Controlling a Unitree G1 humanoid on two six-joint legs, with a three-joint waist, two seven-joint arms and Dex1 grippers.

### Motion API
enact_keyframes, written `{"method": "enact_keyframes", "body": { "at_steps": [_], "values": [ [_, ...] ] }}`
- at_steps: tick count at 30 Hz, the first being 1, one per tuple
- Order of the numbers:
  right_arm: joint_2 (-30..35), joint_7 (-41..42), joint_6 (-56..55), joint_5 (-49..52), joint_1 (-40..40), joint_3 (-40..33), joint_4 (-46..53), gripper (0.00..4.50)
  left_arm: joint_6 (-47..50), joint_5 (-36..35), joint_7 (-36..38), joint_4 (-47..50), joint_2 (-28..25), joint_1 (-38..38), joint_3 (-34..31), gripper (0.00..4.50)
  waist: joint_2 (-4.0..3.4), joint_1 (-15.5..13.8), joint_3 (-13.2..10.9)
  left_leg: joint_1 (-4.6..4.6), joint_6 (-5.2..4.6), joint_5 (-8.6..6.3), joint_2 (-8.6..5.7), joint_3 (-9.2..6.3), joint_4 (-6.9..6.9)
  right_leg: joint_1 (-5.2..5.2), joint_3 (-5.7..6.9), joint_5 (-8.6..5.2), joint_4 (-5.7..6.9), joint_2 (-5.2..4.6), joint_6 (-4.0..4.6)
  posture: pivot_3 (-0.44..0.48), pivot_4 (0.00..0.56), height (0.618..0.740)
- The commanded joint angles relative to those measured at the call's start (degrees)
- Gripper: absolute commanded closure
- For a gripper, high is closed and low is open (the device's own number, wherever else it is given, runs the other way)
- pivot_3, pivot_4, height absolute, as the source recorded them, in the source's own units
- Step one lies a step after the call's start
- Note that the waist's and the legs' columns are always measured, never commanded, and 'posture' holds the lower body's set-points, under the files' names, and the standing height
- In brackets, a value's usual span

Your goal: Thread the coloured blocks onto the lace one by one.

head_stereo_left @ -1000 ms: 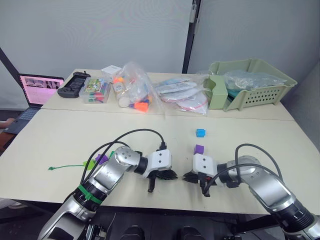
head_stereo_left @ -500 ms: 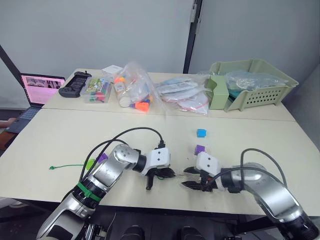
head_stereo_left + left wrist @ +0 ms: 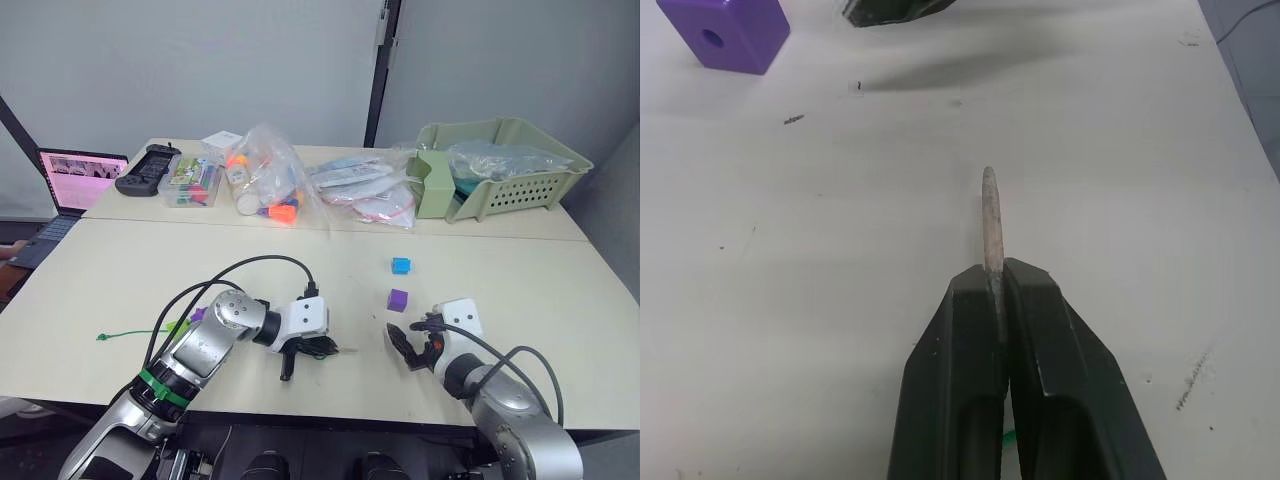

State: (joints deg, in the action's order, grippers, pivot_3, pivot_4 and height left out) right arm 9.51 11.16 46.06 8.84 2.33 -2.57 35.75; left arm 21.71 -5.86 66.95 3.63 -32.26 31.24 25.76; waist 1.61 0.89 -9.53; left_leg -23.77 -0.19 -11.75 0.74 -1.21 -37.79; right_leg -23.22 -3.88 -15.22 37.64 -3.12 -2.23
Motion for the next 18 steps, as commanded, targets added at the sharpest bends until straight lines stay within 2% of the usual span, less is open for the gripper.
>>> {"method": "enact_keyframes", "body": {
  "at_steps": [1,7,10,13,16,18],
  "values": [
    [-5.4,-8.9,-6.3,-5.3,-2.3,3.0,-3.1,0.04,-0.3,-0.2,-0.1,1.2,-0.1,0.9,-1.5,4.50,-0.01,0.1,0.0,0.00,0.00,0.00,0.01,-0.01,0.00,-0.01,0.00,0.00,0.01,0.01,0.00,0.000,0.150,0.740],
    [-12.0,-16.2,-12.3,-10.4,-7.0,7.4,-11.7,0.04,-0.4,-0.2,-0.2,1.2,-0.7,0.8,-1.9,4.50,-0.01,0.3,0.0,-0.01,0.00,0.00,0.01,-0.02,0.03,-0.05,0.00,0.00,0.00,0.01,0.01,0.000,0.150,0.740],
    [-14.8,-21.3,-15.7,-12.5,-10.3,6.0,-18.6,0.04,-0.3,-0.2,-0.2,1.2,-0.8,0.7,-2.0,4.50,-0.02,0.3,0.0,0.00,0.00,0.00,0.02,-0.03,0.03,-0.05,0.01,0.00,0.00,0.02,0.02,0.000,0.150,0.740],
    [-15.4,-22.6,-17.5,-12.1,-12.2,5.7,-24.0,0.04,-0.3,-0.2,-0.3,1.4,-1.0,0.5,-2.1,4.50,-0.02,0.2,0.0,-0.02,0.00,0.00,0.01,-0.02,0.05,-0.05,0.01,0.00,0.00,-0.05,0.01,0.000,0.150,0.740],
    [-16.4,-22.6,-18.8,-10.6,-11.4,5.5,-24.6,0.84,-0.2,-0.3,-0.3,1.5,-1.1,0.4,-2.2,4.50,-0.02,0.3,0.0,-0.01,0.00,0.00,0.02,-0.03,0.06,-0.05,0.01,0.00,0.00,-0.06,0.02,0.000,0.150,0.740],
    [-16.5,-22.6,-19.0,-10.4,-10.5,6.4,-23.6,1.54,0.0,-0.3,-0.4,1.5,-1.2,0.4,-2.4,4.50,-0.02,0.3,0.0,-0.01,0.00,0.00,0.02,-0.04,0.06,-0.04,0.02,0.00,0.01,-0.05,0.01,0.000,0.150,0.740]
  ]
}}
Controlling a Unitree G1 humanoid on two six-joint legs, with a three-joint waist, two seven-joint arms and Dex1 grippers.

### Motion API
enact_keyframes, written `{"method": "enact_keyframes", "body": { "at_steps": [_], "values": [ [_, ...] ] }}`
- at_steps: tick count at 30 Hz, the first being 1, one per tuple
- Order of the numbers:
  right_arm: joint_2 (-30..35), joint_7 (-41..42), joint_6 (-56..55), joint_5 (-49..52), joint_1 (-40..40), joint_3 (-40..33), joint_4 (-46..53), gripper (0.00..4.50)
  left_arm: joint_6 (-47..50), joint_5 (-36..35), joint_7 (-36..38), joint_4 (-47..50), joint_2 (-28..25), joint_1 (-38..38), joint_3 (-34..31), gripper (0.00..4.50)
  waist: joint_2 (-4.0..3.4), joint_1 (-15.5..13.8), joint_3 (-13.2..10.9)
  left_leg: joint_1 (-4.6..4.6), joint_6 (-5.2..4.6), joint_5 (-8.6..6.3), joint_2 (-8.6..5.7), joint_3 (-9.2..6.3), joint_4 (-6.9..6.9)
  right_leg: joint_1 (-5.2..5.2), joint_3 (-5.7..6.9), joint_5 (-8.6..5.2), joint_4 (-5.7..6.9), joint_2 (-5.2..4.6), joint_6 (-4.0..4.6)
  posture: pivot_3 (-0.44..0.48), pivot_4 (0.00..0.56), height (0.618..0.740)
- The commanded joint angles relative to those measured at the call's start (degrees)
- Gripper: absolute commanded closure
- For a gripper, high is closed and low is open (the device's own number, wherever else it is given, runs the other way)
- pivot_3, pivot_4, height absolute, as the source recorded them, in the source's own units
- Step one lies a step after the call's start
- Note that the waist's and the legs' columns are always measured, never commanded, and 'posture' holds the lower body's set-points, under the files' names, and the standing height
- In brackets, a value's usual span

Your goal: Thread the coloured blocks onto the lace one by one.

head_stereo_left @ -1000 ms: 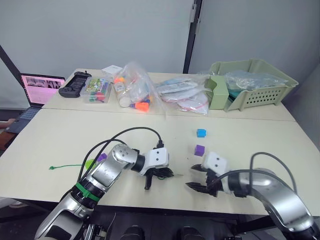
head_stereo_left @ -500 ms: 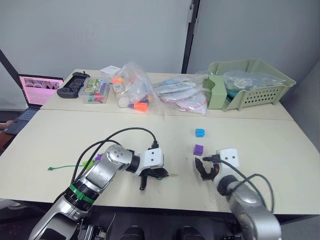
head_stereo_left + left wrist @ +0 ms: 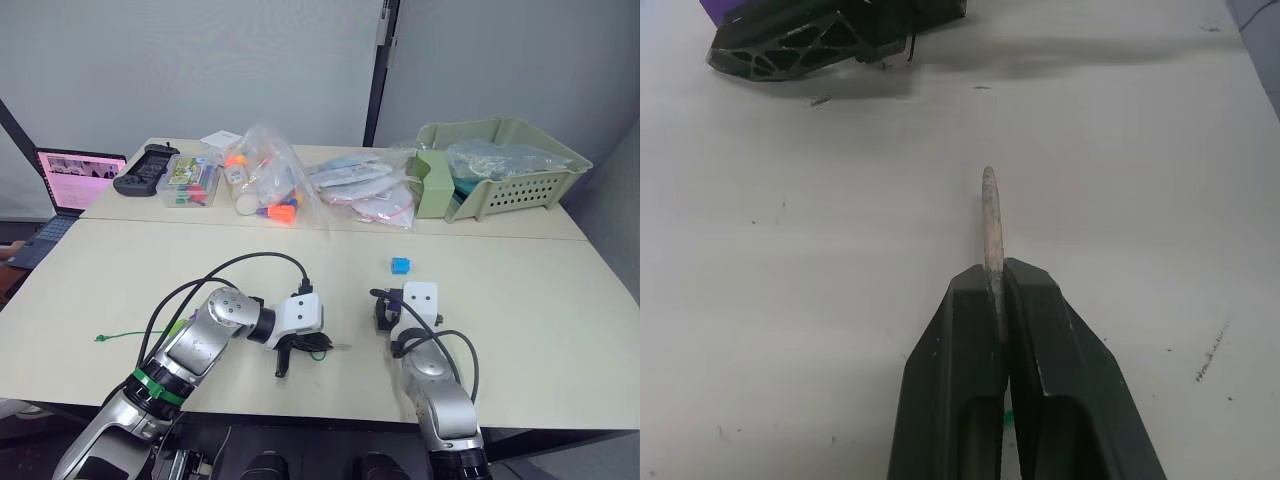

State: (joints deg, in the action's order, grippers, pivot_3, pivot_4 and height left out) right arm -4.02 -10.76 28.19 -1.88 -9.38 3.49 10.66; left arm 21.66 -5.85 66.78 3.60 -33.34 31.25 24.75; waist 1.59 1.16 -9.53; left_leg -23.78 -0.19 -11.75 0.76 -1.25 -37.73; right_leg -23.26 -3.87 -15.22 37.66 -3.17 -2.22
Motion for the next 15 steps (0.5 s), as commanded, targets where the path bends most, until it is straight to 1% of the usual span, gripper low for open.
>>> {"method": "enact_keyframes", "body": {
  "at_steps": [1,5,6,10,13,15],
  "values": [
    [-3.0,-0.4,-1.3,0.5,1.7,1.1,2.2,1.86,0.0,-0.3,-0.2,1.5,-0.2,0.3,-1.3,4.50,0.00,0.0,0.0,0.00,0.00,0.00,-0.01,-0.01,0.00,0.00,0.00,0.00,0.00,0.00,0.00,0.000,0.150,0.740],
    [-2.7,0.2,-1.7,1.2,3.0,2.4,4.0,3.26,0.2,-0.2,-0.3,1.8,-0.3,-0.1,-1.2,4.50,0.00,0.0,0.0,0.00,0.00,0.00,0.00,-0.01,0.00,0.01,0.00,0.00,-0.01,-0.01,0.00,0.000,0.150,0.740],
    [-2.6,0.2,-1.3,1.3,3.7,2.5,5.2,3.32,0.2,-0.2,-0.3,1.8,-0.3,-0.2,-1.2,4.50,0.00,0.0,0.0,0.00,0.00,0.00,0.01,-0.01,0.00,0.01,0.00,0.00,-0.01,0.01,0.00,0.000,0.150,0.740],
    [-2.0,0.8,3.3,1.7,9.8,5.2,15.2,3.32,0.3,-0.4,0.0,2.1,-0.6,-0.4,-1.2,4.50,-0.01,0.1,0.0,-0.02,0.00,0.00,0.00,-0.04,0.03,-0.01,0.00,0.00,-0.01,-0.01,-0.01,0.000,0.150,0.740],
    [-0.8,0.7,9.6,1.4,19.7,12.3,26.3,3.32,-0.2,-0.3,0.6,1.3,-1.1,-0.2,-1.2,4.50,-0.02,0.1,0.0,-0.04,0.00,0.00,0.02,-0.10,0.04,-0.05,0.00,-0.01,-0.01,-0.01,-0.01,0.000,0.150,0.740],
    [-0.8,0.0,12.4,1.4,24.6,15.0,29.5,3.32,-0.4,-0.3,1.2,1.0,-1.3,0.0,-1.1,4.50,-0.02,0.1,0.0,-0.03,0.00,0.00,0.05,-0.11,0.06,-0.04,0.03,-0.04,-0.04,0.02,0.02,0.000,0.150,0.740]
  ]
}}
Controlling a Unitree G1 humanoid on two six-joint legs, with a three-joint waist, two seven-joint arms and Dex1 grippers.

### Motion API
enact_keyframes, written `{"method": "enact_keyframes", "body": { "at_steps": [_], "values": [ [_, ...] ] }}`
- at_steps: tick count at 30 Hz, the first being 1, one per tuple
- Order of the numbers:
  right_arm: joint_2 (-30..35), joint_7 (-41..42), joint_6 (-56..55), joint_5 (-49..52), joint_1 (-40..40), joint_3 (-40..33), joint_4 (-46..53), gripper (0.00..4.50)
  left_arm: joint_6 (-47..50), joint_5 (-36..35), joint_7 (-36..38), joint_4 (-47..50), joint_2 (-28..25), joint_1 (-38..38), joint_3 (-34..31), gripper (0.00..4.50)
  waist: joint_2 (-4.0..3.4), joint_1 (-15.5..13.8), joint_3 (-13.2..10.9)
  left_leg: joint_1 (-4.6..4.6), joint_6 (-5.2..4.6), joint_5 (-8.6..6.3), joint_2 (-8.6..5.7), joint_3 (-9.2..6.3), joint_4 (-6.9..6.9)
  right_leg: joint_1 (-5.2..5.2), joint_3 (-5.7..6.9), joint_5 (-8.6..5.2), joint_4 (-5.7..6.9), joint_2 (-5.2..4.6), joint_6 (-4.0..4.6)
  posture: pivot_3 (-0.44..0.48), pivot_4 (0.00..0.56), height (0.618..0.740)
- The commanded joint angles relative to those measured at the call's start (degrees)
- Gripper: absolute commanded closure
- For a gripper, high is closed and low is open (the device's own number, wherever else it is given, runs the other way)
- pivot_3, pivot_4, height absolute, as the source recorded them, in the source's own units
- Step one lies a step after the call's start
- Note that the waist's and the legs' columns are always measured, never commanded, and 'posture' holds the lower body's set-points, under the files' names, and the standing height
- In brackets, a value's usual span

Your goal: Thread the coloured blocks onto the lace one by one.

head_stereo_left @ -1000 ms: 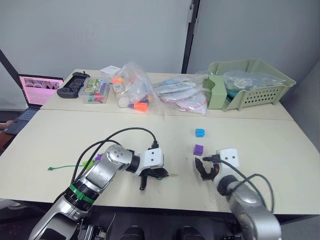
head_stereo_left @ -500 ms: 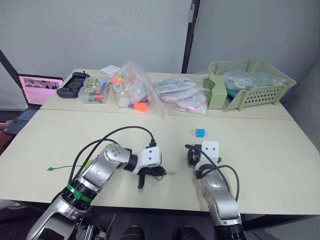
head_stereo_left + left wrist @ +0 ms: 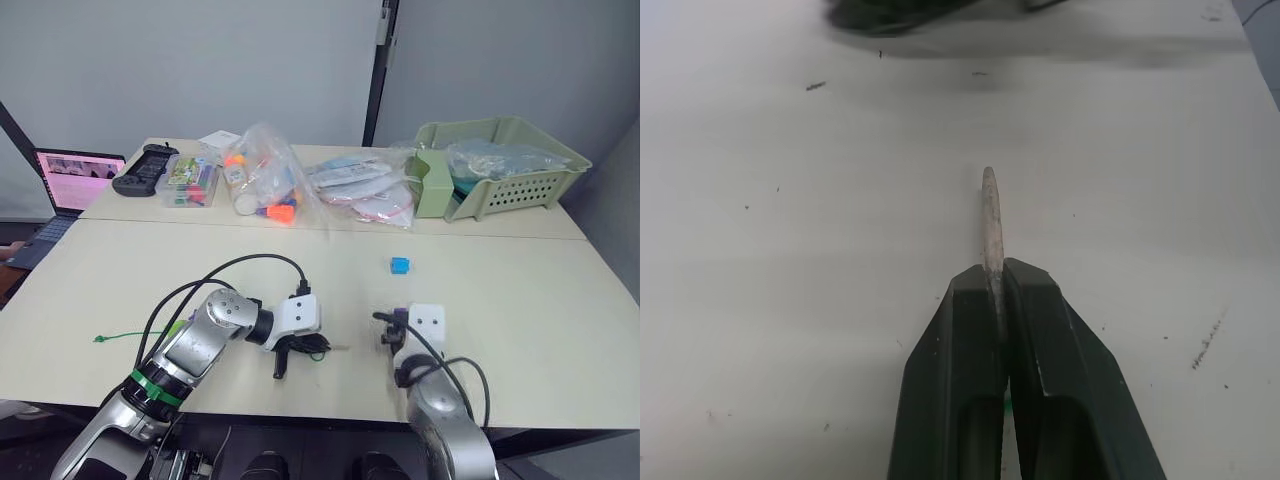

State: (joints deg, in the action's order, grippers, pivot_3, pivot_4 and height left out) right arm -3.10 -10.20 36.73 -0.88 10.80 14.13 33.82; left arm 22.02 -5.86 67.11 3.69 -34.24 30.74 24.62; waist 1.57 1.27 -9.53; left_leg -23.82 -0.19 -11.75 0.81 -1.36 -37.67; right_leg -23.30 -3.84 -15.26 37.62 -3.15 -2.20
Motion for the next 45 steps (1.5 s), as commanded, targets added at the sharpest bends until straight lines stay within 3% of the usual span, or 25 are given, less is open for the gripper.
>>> {"method": "enact_keyframes", "body": {
  "at_steps": [1,9,11,15,18,20,23,24,27,30,34,44,45],
  "values": [
    [-1.7,-0.8,4.6,0.4,5.3,4.8,7.0,3.32,-0.7,-0.3,1.0,0.9,-0.5,0.6,-0.9,4.50,0.01,0.0,0.0,0.00,0.00,0.00,0.00,0.00,0.00,0.00,-0.01,-0.01,0.01,-0.02,0.00,0.000,0.150,0.740],
    [-2.8,-1.7,2.5,2.5,8.2,5.8,3.2,3.32,0.1,-0.5,2.5,1.4,-0.7,1.3,-0.5,4.50,0.08,-0.4,0.1,0.02,0.00,0.00,0.03,0.01,0.01,0.06,0.10,-0.12,-0.03,-0.02,-0.02,0.000,0.150,0.740],
    [-0.3,-0.2,1.9,2.7,8.8,7.5,6.4,2.26,0.4,-0.6,2.7,1.5,-0.6,1.6,-0.7,4.50,0.08,-0.5,0.0,0.02,0.00,0.00,0.02,0.00,0.02,0.05,0.12,-0.13,0.00,-0.02,0.00,0.000,0.150,0.740],
    [3.7,3.1,2.7,3.7,9.6,6.2,12.9,0.89,0.1,-0.8,3.1,1.5,-0.5,1.7,-1.0,4.50,0.07,-0.6,0.0,-0.05,0.00,0.00,-0.03,-0.03,0.19,0.00,0.15,-0.21,-0.07,-0.09,-0.03,0.000,0.150,0.740],
    [16.4,16.6,7.1,9.3,7.8,-4.2,21.3,0.04,1.1,-1.5,2.6,2.4,0.4,1.3,-1.2,4.50,0.07,-0.7,0.0,-0.10,-0.02,-0.03,-0.19,-0.07,0.38,0.00,0.16,-0.21,-0.19,-0.26,-0.10,0.000,0.150,0.740],
    [27.6,29.3,7.6,15.9,3.9,-12.6,21.4,0.04,1.7,-1.6,1.8,3.6,0.8,0.4,-1.0,4.50,0.08,-0.6,0.0,-0.23,-0.08,-0.08,-0.31,-0.11,0.32,0.06,0.15,-0.16,-0.45,-0.34,-0.25,0.000,0.150,0.740],
    [34.1,35.6,7.7,21.3,1.1,-17.3,19.6,0.04,2.0,-1.8,1.5,4.2,0.8,0.0,-1.0,4.50,0.09,-0.3,0.0,-0.26,-0.14,-0.12,-0.36,-0.11,0.09,0.12,0.02,-0.09,-0.59,-0.35,-0.37,0.000,0.150,0.740],
    [38.2,42.5,5.0,23.2,-1.6,-17.9,15.1,0.04,2.2,-1.8,1.4,4.7,0.8,-0.4,-1.0,4.50,0.10,-0.2,0.0,-0.22,-0.14,-0.11,-0.35,-0.10,0.09,0.18,0.08,-0.08,-0.53,-0.28,-0.37,0.000,0.150,0.740],
    [47.5,58.4,-1.2,25.0,-9.3,-16.2,3.9,0.04,2.6,-1.8,1.1,6.0,0.5,-1.4,-1.2,4.50,0.04,0.0,0.0,0.11,-0.15,-0.10,-0.07,0.05,0.02,0.40,0.11,-0.08,-0.53,0.05,-0.32,0.000,0.150,0.740],
    [53.2,72.6,-12.3,20.1,-19.9,-7.7,-8.7,0.04,5.8,-3.0,0.7,11.2,-0.1,-3.5,-1.2,4.50,0.07,0.2,0.0,0.59,-0.15,-0.09,0.02,0.09,0.01,0.85,0.09,-0.24,-0.56,0.12,-0.49,0.000,0.150,0.740],
    [53.0,81.0,-22.7,15.1,-29.0,-0.7,-20.9,0.04,9.6,-3.7,-0.5,16.0,-0.7,-5.3,-1.5,4.50,0.05,-0.1,-0.1,0.54,-0.14,-0.10,0.02,0.08,0.02,0.83,0.08,-0.23,-0.57,0.12,-0.44,0.000,0.150,0.740],
    [48.4,87.1,-31.9,10.7,-37.9,2.9,-36.5,0.04,14.5,-4.4,-3.5,21.0,-1.9,-6.8,-1.6,4.50,0.05,-0.4,-0.1,0.47,-0.16,-0.12,-0.11,0.08,-0.08,0.83,0.04,-0.05,-0.54,-0.19,-0.28,0.000,0.150,0.740],
    [47.9,87.5,-31.9,10.5,-38.8,3.1,-38.5,0.53,15.4,-3.9,-4.4,21.2,-1.7,-6.4,-1.4,4.50,0.06,-0.4,-0.1,0.49,-0.16,-0.12,-0.09,0.09,-0.08,0.83,0.04,-0.05,-0.53,-0.17,-0.27,0.000,0.150,0.740]
  ]
}}
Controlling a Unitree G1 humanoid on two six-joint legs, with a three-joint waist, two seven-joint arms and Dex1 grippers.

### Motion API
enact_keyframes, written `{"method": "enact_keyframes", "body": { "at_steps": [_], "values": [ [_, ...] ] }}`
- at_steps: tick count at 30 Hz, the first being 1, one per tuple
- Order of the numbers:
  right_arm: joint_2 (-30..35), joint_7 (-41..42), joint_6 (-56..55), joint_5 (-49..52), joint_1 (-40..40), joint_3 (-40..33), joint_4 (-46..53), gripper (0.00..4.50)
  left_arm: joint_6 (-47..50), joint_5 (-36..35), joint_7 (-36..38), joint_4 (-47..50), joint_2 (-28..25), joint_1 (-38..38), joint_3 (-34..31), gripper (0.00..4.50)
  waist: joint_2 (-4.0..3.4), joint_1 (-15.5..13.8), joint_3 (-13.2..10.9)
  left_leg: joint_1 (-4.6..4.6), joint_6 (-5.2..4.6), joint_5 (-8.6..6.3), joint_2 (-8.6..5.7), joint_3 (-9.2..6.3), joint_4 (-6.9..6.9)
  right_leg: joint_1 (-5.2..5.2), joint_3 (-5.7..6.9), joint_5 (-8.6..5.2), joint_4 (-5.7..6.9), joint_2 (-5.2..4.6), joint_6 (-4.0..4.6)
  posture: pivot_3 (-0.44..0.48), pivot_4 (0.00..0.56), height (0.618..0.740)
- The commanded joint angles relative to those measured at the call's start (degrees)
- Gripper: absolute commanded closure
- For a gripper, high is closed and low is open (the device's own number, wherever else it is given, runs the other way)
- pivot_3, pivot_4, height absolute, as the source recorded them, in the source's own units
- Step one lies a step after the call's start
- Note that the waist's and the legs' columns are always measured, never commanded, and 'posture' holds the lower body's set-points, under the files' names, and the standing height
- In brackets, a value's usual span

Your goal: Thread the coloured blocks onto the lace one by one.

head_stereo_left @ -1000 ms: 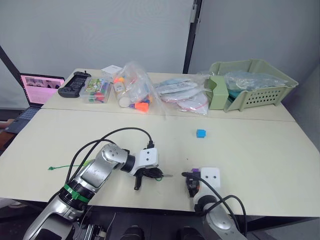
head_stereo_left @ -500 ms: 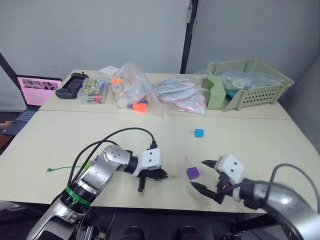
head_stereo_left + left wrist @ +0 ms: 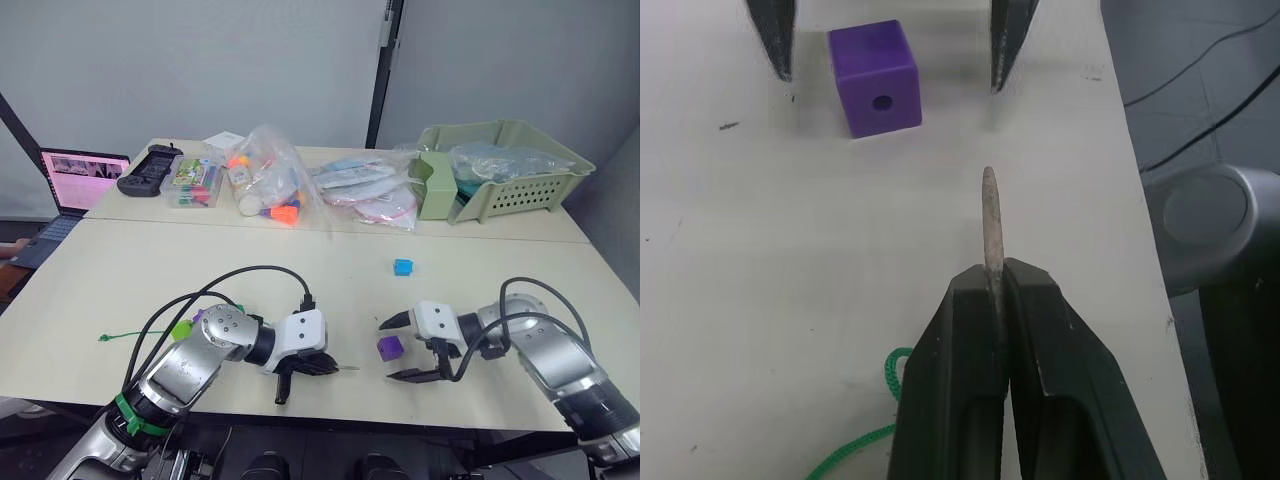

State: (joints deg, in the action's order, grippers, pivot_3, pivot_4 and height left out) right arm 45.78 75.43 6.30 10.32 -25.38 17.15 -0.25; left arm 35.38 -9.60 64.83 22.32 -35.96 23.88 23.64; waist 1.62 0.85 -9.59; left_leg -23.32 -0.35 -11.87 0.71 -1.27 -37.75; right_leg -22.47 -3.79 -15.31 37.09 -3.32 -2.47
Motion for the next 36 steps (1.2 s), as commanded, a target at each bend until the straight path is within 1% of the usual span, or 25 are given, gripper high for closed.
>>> {"method": "enact_keyframes", "body": {
  "at_steps": [1,5,6,8,9,15,19,31,36],
  "values": [
    [-1.4,2.1,-1.5,-1.0,-3.3,0.2,-5.9,0.73,2.7,0.1,-2.8,2.8,0.1,0.8,-0.2,4.50,0.00,0.0,0.0,0.01,0.00,0.00,0.01,0.00,0.00,0.01,0.00,0.00,0.00,0.02,0.00,0.000,0.150,0.740],
    [-2.5,2.3,-0.6,-0.9,-3.3,-0.2,-6.5,2.07,7.0,1.2,-5.3,3.5,1.0,2.9,1.7,4.50,0.00,-0.2,0.0,-0.03,0.00,0.00,-0.02,-0.04,0.00,0.01,0.02,0.00,0.01,0.00,0.01,0.000,0.150,0.740],
    [-2.6,2.3,-0.5,-0.9,-3.2,-0.3,-6.4,2.47,7.6,1.2,-5.7,3.7,1.0,3.2,2.0,4.50,0.00,-0.2,0.0,-0.04,0.00,0.00,-0.02,-0.04,0.00,0.01,0.02,0.00,0.00,-0.01,0.01,0.000,0.150,0.740],
    [-2.9,0.8,1.6,-1.2,-1.5,-0.4,-4.7,3.19,10.4,1.5,-7.8,4.4,2.0,4.2,3.3,4.50,0.00,-0.2,0.0,-0.04,0.00,0.00,-0.03,-0.05,0.00,0.01,0.02,0.00,0.00,-0.01,0.00,0.000,0.150,0.740],
    [-2.9,0.0,2.8,-1.0,-0.3,-0.6,-3.4,3.31,11.6,1.8,-8.4,4.7,2.2,4.6,4.0,4.50,0.00,-0.2,0.0,-0.02,0.00,0.00,-0.03,-0.07,0.00,0.02,0.02,0.00,0.01,-0.01,0.00,0.000,0.150,0.740],
    [-2.8,-1.7,6.6,-0.4,2.6,-1.3,1.6,3.31,14.6,2.2,-10.7,3.9,2.8,7.1,5.8,4.50,0.00,-0.1,0.0,0.03,0.00,0.00,-0.02,-0.09,0.00,0.06,0.03,0.00,0.02,0.02,0.00,0.000,0.150,0.740],
    [-3.6,-3.4,10.0,-0.9,3.7,-0.1,6.6,3.31,15.0,3.6,-12.6,1.1,4.8,10.4,7.5,4.50,0.00,-0.1,0.0,0.01,0.00,0.00,-0.04,-0.08,0.00,0.05,0.04,0.00,0.02,0.03,0.00,0.000,0.150,0.740],
    [-4.1,-4.9,12.1,-2.7,3.8,1.2,8.2,3.31,16.8,2.4,-13.1,2.0,5.2,11.2,9.0,4.50,0.00,0.2,0.0,0.06,0.01,-0.01,-0.05,-0.07,0.01,0.05,0.03,0.00,0.02,0.11,0.01,0.000,0.150,0.740],
    [-4.3,-4.9,13.0,-2.8,3.5,1.4,8.9,3.31,17.0,2.5,-13.7,1.2,6.4,11.7,9.4,4.50,0.00,0.2,0.0,0.05,0.01,-0.01,-0.06,-0.07,0.01,0.05,0.03,0.00,0.02,0.11,0.01,0.000,0.150,0.740]
  ]
}}
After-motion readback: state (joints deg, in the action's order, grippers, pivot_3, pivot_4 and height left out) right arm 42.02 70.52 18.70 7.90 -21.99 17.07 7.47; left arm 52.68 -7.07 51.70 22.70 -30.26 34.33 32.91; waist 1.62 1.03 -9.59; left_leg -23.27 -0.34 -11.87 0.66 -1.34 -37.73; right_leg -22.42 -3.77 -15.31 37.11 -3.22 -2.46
